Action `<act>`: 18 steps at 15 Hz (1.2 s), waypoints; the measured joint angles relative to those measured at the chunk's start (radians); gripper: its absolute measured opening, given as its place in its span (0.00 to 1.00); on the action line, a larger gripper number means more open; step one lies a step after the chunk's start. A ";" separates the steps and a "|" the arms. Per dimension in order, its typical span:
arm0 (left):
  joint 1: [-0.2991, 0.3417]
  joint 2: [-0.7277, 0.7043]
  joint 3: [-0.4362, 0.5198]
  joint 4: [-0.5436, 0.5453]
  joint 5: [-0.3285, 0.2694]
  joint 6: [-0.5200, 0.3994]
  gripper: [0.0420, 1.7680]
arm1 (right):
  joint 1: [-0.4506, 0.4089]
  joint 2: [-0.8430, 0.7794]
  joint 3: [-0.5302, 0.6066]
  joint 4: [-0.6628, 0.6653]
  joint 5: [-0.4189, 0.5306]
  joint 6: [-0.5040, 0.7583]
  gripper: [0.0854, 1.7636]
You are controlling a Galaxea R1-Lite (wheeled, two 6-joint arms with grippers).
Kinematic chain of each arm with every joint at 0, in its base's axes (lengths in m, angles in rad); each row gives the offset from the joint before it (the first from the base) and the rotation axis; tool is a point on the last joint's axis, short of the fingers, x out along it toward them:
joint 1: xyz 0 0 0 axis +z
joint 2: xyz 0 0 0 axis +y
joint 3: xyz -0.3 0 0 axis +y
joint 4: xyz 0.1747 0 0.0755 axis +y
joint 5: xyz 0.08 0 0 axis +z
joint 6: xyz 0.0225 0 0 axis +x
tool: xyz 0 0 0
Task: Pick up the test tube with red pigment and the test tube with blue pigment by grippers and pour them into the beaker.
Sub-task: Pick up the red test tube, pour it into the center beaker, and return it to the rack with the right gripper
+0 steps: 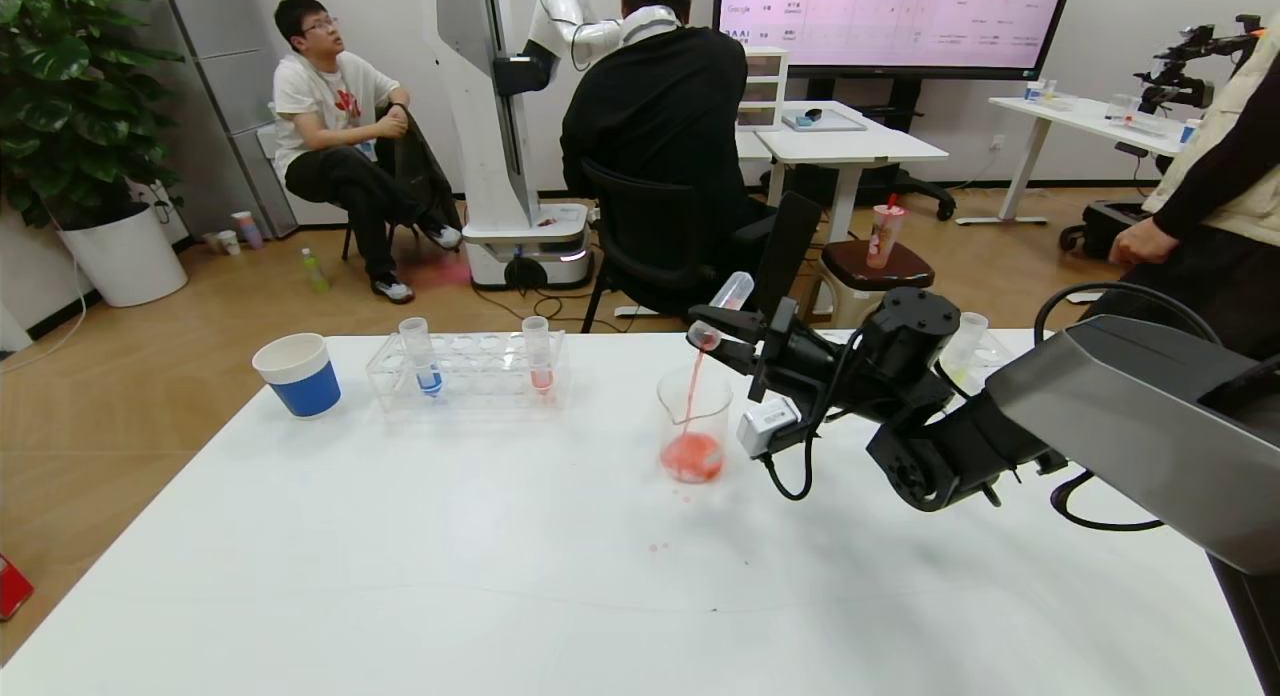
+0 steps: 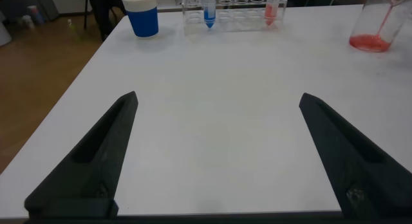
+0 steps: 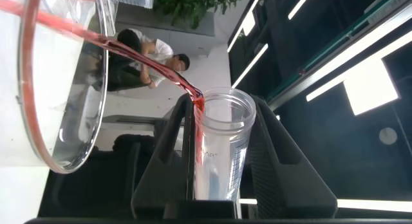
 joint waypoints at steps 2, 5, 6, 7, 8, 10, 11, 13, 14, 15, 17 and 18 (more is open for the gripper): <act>0.000 0.000 0.000 0.000 0.000 0.000 0.99 | -0.003 -0.001 0.000 -0.008 0.001 -0.042 0.25; 0.000 0.000 0.000 0.000 0.000 0.000 0.99 | -0.009 -0.006 0.000 -0.003 0.019 -0.124 0.25; 0.000 0.000 0.000 0.000 0.000 0.000 0.99 | -0.008 -0.007 0.003 -0.003 0.023 -0.135 0.25; 0.000 0.000 0.000 0.000 0.000 0.000 0.99 | -0.006 -0.008 0.006 -0.003 0.024 -0.138 0.25; 0.000 0.000 0.000 0.000 0.000 0.000 0.99 | -0.004 -0.009 0.007 -0.003 0.024 -0.138 0.25; 0.000 0.000 0.000 0.000 0.000 0.000 0.99 | -0.004 -0.011 0.007 -0.003 0.025 -0.136 0.25; 0.000 0.000 0.000 0.000 0.000 0.000 0.99 | -0.003 -0.011 0.010 -0.003 0.027 -0.134 0.25; 0.000 0.000 0.000 0.000 0.001 0.000 0.99 | 0.000 -0.013 0.014 -0.003 0.029 -0.095 0.25; 0.000 0.000 0.000 0.000 0.000 0.000 0.99 | 0.001 -0.020 0.015 -0.008 0.025 -0.033 0.25; 0.000 0.000 0.000 0.000 0.001 0.000 0.99 | 0.002 -0.029 0.015 -0.012 0.022 0.036 0.25; 0.000 0.000 0.000 0.000 0.000 0.000 0.99 | 0.008 -0.053 0.016 -0.027 0.014 0.230 0.25; 0.000 0.000 0.000 0.000 0.000 0.000 0.99 | 0.009 -0.069 0.016 -0.044 -0.004 0.335 0.25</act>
